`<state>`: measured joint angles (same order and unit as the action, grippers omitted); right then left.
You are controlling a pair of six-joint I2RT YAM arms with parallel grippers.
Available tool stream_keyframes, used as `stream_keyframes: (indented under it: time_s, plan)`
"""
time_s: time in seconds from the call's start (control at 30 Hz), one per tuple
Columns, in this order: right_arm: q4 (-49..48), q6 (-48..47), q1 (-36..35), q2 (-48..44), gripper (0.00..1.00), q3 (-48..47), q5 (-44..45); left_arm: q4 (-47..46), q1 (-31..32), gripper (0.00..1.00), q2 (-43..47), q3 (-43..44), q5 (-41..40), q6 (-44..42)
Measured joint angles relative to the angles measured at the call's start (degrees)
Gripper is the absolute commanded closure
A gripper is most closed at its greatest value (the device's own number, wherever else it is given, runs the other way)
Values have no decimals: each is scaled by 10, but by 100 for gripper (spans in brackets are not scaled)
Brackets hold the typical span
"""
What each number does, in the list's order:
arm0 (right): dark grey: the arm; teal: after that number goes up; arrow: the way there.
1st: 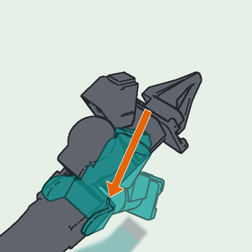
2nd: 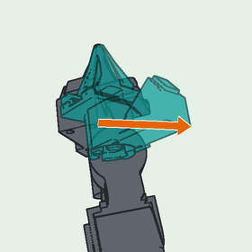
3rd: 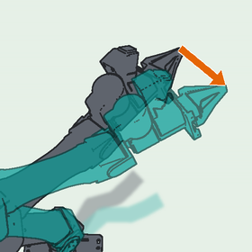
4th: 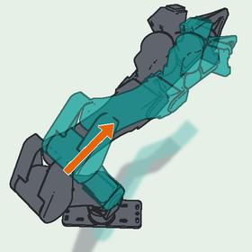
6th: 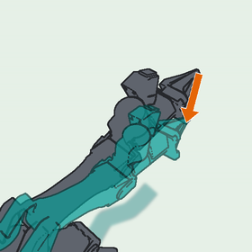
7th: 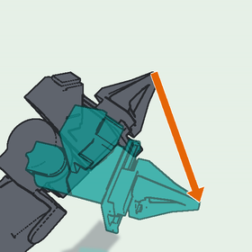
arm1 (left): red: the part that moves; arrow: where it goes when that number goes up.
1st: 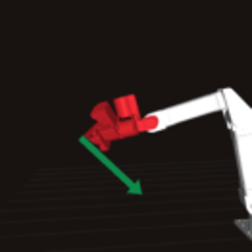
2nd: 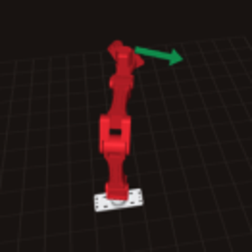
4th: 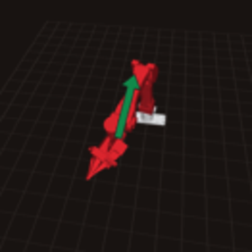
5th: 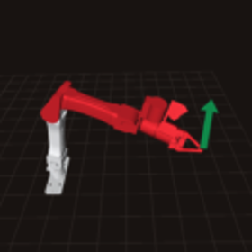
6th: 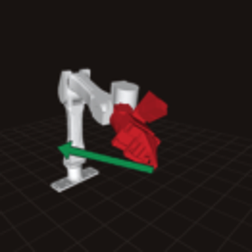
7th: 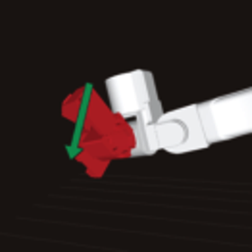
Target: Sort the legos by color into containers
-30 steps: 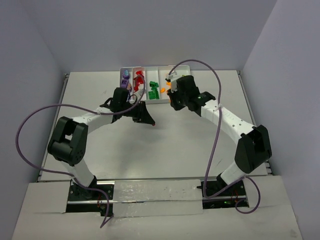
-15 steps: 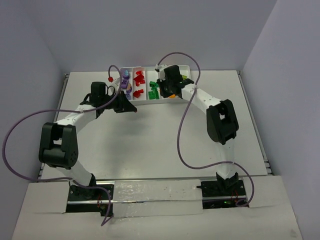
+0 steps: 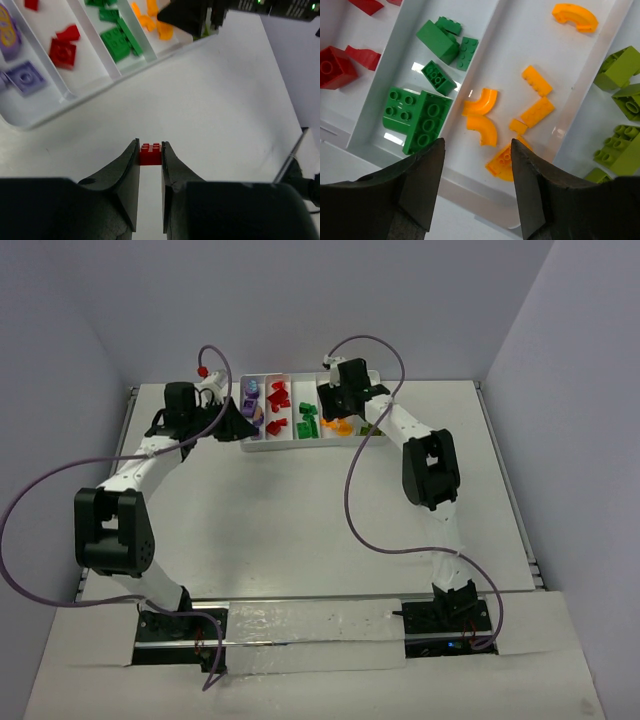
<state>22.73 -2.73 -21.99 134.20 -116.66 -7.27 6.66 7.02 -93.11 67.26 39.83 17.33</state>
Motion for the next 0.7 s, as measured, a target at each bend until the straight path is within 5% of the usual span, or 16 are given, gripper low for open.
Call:
stream_keyframes:
  time_s: [0.2, 0.3, 0.7]
  plan:
    - [7, 6, 5, 0, 23, 0, -16, -6, 0, 100, -65, 89, -47, -23]
    - [5, 10, 5, -30, 1, 36, -34, -12, 6, 100, -127, 146, -78, -31]
    - [6, -3, 26, -323, 0, 259, -88, -17, 61, 97, -362, 390, -183, -80]
